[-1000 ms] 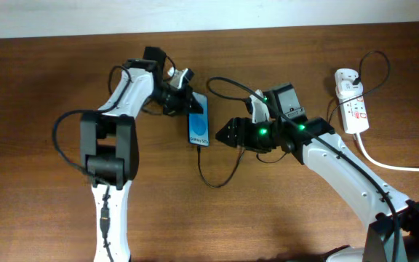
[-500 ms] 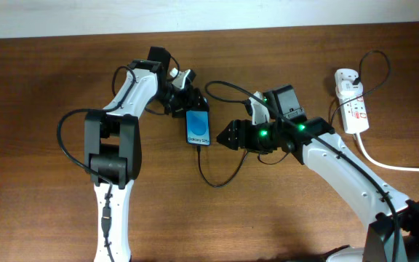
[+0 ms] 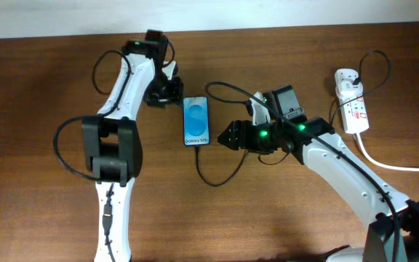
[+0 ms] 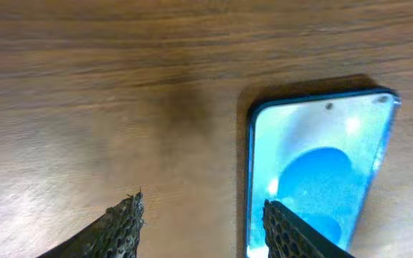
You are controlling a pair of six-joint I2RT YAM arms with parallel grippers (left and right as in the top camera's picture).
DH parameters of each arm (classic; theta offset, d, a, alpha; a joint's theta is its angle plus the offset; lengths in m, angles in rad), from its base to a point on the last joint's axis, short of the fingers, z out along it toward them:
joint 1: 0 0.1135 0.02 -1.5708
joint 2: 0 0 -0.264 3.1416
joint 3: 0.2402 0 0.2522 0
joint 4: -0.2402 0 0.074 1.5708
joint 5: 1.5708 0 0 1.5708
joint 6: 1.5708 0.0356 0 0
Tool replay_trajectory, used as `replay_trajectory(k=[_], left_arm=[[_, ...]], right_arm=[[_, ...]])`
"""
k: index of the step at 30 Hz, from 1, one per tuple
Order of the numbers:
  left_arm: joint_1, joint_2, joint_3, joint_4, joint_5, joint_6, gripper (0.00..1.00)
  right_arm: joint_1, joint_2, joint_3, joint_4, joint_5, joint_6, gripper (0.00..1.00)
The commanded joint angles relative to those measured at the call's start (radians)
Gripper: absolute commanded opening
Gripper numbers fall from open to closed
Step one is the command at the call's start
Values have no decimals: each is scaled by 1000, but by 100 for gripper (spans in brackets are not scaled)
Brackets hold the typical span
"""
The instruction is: Plug charger to phone and switch on socket
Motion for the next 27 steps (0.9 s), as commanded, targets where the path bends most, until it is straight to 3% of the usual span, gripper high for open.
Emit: replay_trajectory(k=[1,6,7,11,15,16,20,27], left_arm=[[17,-5,186,-101,-37,9,57],[34,-8,618,-406,-37,9,55],[42,-19,655,-409,-34,10,52],[61,-179,658,-409,-29,24,55],[71,-340,658,-409,-30,24,63],[71,-365,658,-409,-30,24,100],[71,-381,657,-409,-40,24,100],[71,-381,657,-409,-40,24,100]], right_arm=[[-5,4,6,0,8,-39,74],[-49,-40,18,-32,11,-109,75],[-90,-59,29,-65,12,-119,75],[-274,-102,120,-253,20,-241,76],[-494,-101,302,-485,291,-279,80],[-557,-101,318,-482,327,-274,80],[-806,-40,319,-294,391,-218,81],[-855,253,319,-57,408,-219,86]])
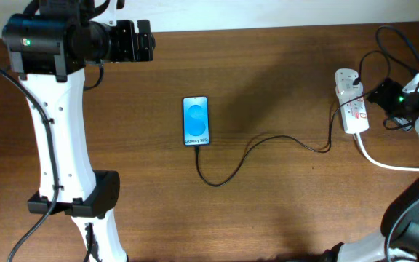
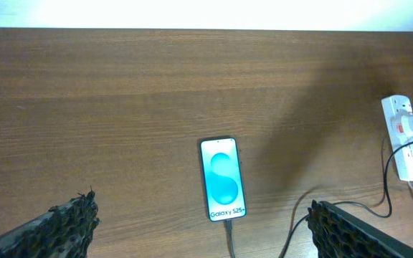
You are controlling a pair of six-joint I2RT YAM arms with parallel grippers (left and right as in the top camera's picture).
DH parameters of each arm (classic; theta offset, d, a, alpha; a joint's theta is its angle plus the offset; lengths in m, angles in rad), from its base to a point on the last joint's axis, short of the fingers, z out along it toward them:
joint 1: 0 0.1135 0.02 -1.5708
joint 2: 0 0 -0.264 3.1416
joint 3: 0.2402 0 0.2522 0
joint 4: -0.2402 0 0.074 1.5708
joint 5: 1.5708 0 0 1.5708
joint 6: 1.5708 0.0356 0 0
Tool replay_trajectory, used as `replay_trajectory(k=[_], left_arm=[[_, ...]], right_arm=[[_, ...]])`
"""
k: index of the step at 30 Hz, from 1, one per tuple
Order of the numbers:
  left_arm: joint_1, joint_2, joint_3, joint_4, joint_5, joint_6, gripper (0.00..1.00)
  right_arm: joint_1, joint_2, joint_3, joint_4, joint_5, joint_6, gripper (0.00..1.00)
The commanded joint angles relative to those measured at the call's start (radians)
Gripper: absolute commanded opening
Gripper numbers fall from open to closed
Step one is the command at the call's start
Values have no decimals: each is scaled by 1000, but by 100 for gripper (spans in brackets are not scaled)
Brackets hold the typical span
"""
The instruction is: Plug charger to phone and switch on socket
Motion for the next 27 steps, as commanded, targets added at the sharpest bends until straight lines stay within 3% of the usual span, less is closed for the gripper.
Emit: replay_trajectory(k=[1,10,15,27], left_arm=[[6,-1,5,0,-10,8,99],[6,-1,5,0,-10,8,99],[6,-1,5,-1,-10,8,99],[6,-1,5,0,-10,8,99]], right_arm=[[-6,74,12,85,16,8,86],[-6,196,12,159,159,-49,90],[-6,288,12,228,138,-48,91],[-5,329,11,335,46,-45,92]])
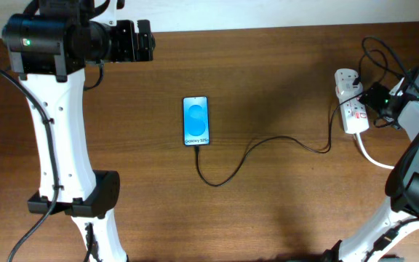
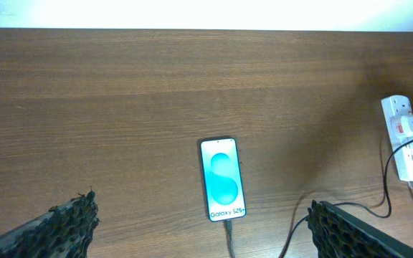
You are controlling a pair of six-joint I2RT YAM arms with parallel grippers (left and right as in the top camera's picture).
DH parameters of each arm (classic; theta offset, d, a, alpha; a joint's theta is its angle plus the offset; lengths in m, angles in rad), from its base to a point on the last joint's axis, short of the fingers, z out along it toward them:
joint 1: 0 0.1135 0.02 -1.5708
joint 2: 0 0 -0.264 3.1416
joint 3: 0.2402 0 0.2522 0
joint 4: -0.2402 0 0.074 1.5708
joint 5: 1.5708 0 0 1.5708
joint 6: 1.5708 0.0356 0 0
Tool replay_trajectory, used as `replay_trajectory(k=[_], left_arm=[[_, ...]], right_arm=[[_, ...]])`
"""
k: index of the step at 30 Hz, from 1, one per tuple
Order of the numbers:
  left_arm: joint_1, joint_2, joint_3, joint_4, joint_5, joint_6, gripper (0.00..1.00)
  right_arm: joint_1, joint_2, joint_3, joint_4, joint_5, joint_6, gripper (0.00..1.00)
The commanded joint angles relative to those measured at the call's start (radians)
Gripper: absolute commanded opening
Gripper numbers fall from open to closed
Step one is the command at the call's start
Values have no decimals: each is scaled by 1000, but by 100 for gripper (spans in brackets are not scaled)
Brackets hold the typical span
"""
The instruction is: Plug charger to phone and switch on socket
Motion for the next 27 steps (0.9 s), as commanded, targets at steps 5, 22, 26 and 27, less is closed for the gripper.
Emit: replay_trajectory(k=[5,22,26,27], left_arm=[[6,-1,5,0,-10,8,100],[6,-1,5,0,-10,8,99],[6,-1,5,0,-10,8,99],[6,-1,5,0,-10,8,100]], right_arm=[[-5,67,11,17,-107,-7,92],[34,70,11,-74,-150,-8,92],[47,70,11,-90,-150,-8,92],[47,70,11,-98,-150,-8,92]])
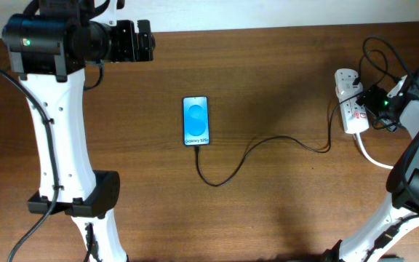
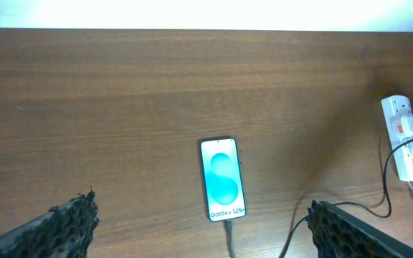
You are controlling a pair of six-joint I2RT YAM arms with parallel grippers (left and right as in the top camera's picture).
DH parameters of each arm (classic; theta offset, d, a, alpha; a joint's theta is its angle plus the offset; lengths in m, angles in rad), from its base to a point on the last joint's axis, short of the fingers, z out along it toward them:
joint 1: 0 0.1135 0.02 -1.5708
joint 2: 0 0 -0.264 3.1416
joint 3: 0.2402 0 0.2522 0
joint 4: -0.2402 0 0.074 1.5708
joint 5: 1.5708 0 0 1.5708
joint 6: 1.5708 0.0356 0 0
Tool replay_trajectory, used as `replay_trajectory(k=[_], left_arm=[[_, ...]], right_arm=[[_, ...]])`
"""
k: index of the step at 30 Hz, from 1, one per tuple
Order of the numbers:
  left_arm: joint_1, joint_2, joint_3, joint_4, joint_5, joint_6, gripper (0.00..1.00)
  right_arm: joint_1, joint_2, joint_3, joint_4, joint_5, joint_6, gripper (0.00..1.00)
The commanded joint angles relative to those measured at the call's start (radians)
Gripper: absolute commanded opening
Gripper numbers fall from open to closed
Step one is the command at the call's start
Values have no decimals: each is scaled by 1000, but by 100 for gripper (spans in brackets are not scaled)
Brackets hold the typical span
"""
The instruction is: Plug charger to phone and switch on socket
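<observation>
The phone (image 1: 196, 121) lies face up mid-table with its screen lit (image 2: 223, 179). A black charger cable (image 1: 231, 166) is plugged into its near end and runs right to the white socket strip (image 1: 350, 101) at the far right, also in the left wrist view (image 2: 406, 137). My right gripper (image 1: 374, 100) sits at the strip's right side, touching it; its jaw state is unclear. My left gripper (image 2: 206, 226) is raised high above the table's back left, wide open and empty.
A white mains lead (image 1: 388, 161) leaves the strip toward the right edge. Black cable loops (image 1: 379, 54) rise behind the strip. The tall left arm column (image 1: 53, 145) stands at the left side of the wooden table (image 1: 282, 211).
My right gripper has shifted very slightly on the socket strip. The left gripper, phone and cable have not moved.
At first both grippers were low beside the phone, the cable plugged in. Then the left arm was raised high and open, and the right gripper was over at the socket strip. It has stayed against the strip since.
</observation>
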Motion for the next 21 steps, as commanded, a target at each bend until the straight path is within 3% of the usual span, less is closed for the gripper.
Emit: replay_trajectory(k=[1,4,5,7,11,13,17,21], left_arm=[[6,-1,5,0,-10,8,99],[6,-1,5,0,-10,8,99],[6,-1,5,0,-10,8,99],[6,-1,5,-1,-10,8,100],[6,-1,5,0,-10,8,99],[6,-1,5,0,-10,8,99],[6,-1,5,0,-10,8,99],[6,-1,5,0,-10,8,99]], right_arm=[[54,33,-17,-36,-48,-23,92],[45,33,-15,-43,-44,-23,92],[24,26,-5,-56,-43,-23,85],[-41,-27,21,-99,-44,-23,85],[-174,-152,150,-338,-84,-23,88],[-203,-212,223,-462,-217,-27,89],[-159,-394,297,-605,-350,-164,89],[0,-664,297,-688,-350,-252,95]])
